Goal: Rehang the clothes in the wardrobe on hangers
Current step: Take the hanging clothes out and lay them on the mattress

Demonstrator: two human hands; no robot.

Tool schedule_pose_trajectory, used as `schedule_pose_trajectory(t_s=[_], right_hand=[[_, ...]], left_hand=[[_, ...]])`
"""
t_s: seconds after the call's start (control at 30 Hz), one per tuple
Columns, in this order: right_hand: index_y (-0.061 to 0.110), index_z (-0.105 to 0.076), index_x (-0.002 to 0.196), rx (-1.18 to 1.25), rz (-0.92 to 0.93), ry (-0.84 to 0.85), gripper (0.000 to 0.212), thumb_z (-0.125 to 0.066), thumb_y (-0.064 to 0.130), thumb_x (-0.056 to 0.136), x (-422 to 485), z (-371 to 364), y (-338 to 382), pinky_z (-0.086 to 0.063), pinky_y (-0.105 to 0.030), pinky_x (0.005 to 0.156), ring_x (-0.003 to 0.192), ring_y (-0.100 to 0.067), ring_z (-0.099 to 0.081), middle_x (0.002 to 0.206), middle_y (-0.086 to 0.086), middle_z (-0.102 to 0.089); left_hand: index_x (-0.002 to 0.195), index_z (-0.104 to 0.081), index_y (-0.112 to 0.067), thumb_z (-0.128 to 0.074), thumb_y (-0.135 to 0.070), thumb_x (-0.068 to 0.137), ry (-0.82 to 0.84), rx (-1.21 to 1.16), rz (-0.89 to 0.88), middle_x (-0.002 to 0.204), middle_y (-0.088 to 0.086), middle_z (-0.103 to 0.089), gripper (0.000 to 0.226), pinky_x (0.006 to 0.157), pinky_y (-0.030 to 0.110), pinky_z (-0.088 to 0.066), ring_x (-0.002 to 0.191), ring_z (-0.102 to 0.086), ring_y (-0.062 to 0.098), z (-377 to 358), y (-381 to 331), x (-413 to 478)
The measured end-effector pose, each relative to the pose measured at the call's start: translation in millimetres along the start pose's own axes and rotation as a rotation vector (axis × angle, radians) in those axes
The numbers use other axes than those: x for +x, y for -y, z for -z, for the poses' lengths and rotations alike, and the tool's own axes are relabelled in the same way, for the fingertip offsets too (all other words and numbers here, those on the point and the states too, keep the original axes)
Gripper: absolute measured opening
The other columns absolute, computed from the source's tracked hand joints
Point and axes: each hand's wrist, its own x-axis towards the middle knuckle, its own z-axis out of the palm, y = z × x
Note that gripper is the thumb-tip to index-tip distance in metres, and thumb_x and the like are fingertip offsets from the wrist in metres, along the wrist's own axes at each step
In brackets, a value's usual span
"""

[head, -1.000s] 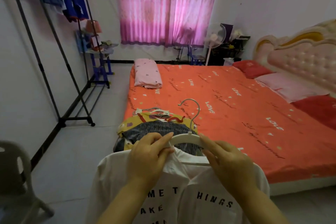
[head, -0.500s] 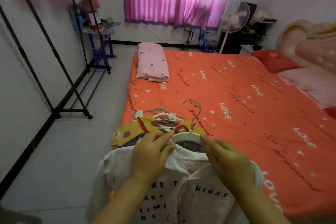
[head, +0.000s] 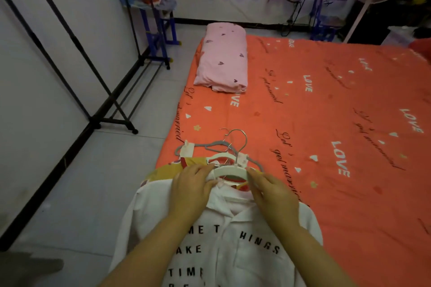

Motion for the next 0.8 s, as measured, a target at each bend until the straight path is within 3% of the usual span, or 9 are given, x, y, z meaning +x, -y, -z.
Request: schedule_pose_trajectory(t_s=[0.1, 0.17, 0.4, 0.67, 0.8], right_hand=[[0.027, -0.042, 0.14, -0.012, -0.217, 0.249, 0.058, -0.063, 0.019, 0.086, 20, -47, -28, -0.048, -0.035, 0.081, 0.113, -0.027, -0.051, 0.128, -0.006, -0.055], [0.026, -0.029, 0.146, -0.015, -0.292, 0.387, 0.064, -0.058, 0.026, 0.09, 14, -70, -42, -0.04, -0.032, 0.096, 0.126, -0.023, -0.04, 0.141, -0.003, -0.043], [0.027, -0.024, 0.147, -0.016, -0.412, 0.667, 0.064, -0.055, 0.036, 0.092, -52, -79, -63, -0.034, -0.028, 0.106, 0.131, -0.017, -0.035, 0.146, 0.002, -0.035], [0.025, -0.025, 0.147, -0.098, -0.437, 0.606, 0.061, -0.052, 0.036, 0.093, -55, -17, -72, -0.032, -0.024, 0.105, 0.131, -0.016, -0.034, 0.146, 0.003, -0.035], [0.026, -0.028, 0.145, -0.132, -0.509, 0.505, 0.06, -0.053, 0.038, 0.092, -67, 26, -62, -0.03, -0.024, 0.105, 0.133, -0.018, -0.032, 0.145, 0.003, -0.035]], left_hand=[[0.144, -0.032, -0.021, -0.058, -0.036, 0.089, 0.185, 0.171, 0.11, 0.147, -0.001, -0.035, 0.063, 0.106, 0.03, -0.024, 0.133, -0.031, 0.019, -38, 16, 26], [0.146, -0.024, -0.02, -0.057, -0.04, 0.089, 0.282, 0.215, 0.169, 0.151, 0.001, -0.027, 0.069, 0.109, 0.032, -0.021, 0.137, -0.025, 0.021, -59, 24, 30], [0.147, -0.02, -0.025, -0.05, -0.048, 0.091, 0.529, 0.305, 0.229, 0.155, -0.002, -0.019, 0.068, 0.112, 0.032, -0.016, 0.14, -0.02, 0.018, -91, 33, -5], [0.147, -0.021, -0.024, -0.045, -0.046, 0.094, 0.568, 0.353, 0.025, 0.153, -0.001, -0.022, 0.062, 0.111, 0.032, -0.018, 0.139, -0.022, 0.018, -64, -8, 0], [0.145, -0.026, -0.024, -0.045, -0.045, 0.094, 0.581, 0.342, -0.135, 0.148, -0.003, -0.033, 0.058, 0.108, 0.031, -0.024, 0.133, -0.031, 0.017, -40, -38, 5]])
